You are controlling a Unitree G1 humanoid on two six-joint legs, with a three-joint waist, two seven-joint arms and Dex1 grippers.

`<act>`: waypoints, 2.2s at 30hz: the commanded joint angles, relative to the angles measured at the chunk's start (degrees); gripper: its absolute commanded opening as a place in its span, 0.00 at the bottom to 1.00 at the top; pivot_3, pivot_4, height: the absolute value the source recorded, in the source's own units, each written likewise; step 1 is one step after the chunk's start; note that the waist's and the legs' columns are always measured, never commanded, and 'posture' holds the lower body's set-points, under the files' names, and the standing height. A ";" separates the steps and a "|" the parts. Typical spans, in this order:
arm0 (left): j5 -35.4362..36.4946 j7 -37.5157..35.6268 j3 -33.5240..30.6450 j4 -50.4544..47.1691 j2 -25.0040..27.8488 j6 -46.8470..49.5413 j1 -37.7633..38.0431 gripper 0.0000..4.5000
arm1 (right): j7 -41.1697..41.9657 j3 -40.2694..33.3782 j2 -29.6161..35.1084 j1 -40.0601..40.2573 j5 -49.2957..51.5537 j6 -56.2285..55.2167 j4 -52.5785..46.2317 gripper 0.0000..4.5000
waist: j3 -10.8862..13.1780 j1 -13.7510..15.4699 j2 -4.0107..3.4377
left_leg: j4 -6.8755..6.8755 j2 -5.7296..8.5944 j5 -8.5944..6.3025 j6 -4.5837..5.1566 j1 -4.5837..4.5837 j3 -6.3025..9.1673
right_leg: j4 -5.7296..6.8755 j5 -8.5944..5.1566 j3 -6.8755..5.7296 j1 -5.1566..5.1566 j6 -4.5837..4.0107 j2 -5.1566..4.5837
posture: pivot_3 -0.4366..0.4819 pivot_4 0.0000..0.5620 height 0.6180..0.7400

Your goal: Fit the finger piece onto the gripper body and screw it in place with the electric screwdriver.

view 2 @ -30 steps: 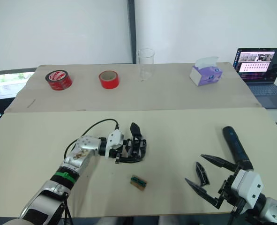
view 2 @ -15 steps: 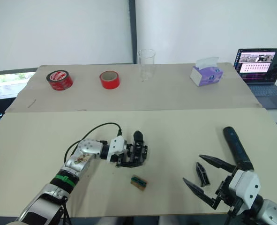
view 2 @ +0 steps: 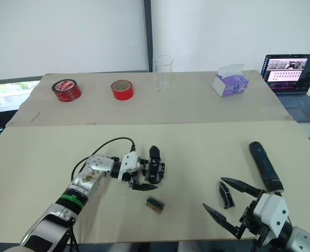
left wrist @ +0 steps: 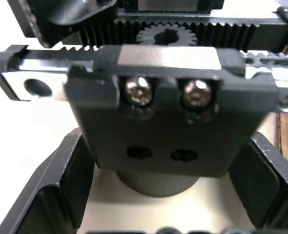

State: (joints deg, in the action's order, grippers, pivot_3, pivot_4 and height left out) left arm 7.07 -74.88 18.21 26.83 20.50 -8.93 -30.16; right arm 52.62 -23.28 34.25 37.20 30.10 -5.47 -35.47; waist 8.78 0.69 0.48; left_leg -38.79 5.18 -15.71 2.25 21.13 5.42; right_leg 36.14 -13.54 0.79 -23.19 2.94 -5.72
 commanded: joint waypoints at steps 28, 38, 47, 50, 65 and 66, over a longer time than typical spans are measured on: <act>33.18 1.72 -19.79 -44.80 18.29 32.35 14.58 0.96 | -25.46 -16.19 9.04 12.85 15.98 44.72 -16.14 1.00 | -0.18 -0.04 -0.34 | 0.05 -0.05 -0.14 0.12 0.01 0.04 | 0.05 -0.22 0.05 -0.02 0.04 -0.42 | 0.48 0.27 1.00; 32.89 6.17 -19.72 -49.18 17.59 32.99 17.95 0.96 | -43.74 -4.20 21.19 -16.75 28.52 77.05 -7.21 1.00 | -0.05 0.38 -0.12 | -0.02 0.02 -0.14 0.17 0.15 0.04 | -0.07 -0.21 -0.02 0.03 0.06 -0.36 | 0.48 0.27 1.00; 33.97 7.88 -21.19 -51.52 19.00 33.59 20.19 0.96 | -49.52 -1.32 14.69 -25.58 31.85 95.20 -6.61 1.00 | -0.12 0.50 0.02 | -0.06 0.02 -0.14 0.19 0.13 0.04 | -0.07 -0.19 -0.03 0.05 0.07 -0.35 | 0.48 0.27 1.00; 34.07 7.79 -21.46 -51.14 19.61 33.35 20.17 0.96 | -50.86 0.14 15.92 -24.30 31.73 97.81 -7.07 1.00 | -0.13 0.65 0.04 | -0.05 0.02 -0.14 0.19 0.12 0.04 | -0.08 -0.20 -0.07 0.06 0.07 -0.32 | 0.48 0.27 1.00; 35.20 8.18 -21.86 -48.87 19.27 32.96 18.48 1.00 | -51.48 -0.94 13.13 -25.29 30.85 94.14 -8.52 0.25 | -0.83 0.96 1.22 | 0.00 -0.02 -0.16 0.19 0.02 0.08 | -0.17 -0.19 -0.13 0.11 0.05 -0.22 | 0.48 0.27 1.00; 36.22 9.01 -22.36 -48.83 18.84 33.66 18.03 1.00 | -50.25 -0.57 14.23 -25.98 28.66 90.81 -9.34 0.25 | -0.83 0.67 1.21 | 0.00 -0.03 -0.16 0.18 0.02 0.08 | -0.16 -0.18 -0.11 0.11 0.03 -0.20 | 0.48 0.27 1.00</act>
State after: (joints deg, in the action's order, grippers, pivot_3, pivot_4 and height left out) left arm 41.08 -66.73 -1.96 -21.52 39.84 24.21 -10.97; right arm 0.83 -25.18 47.86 11.80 60.93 88.68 -43.85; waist 7.96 1.36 1.69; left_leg -38.79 5.15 -15.87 2.43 21.15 5.50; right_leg 35.98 -13.72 0.71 -23.08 2.97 -5.92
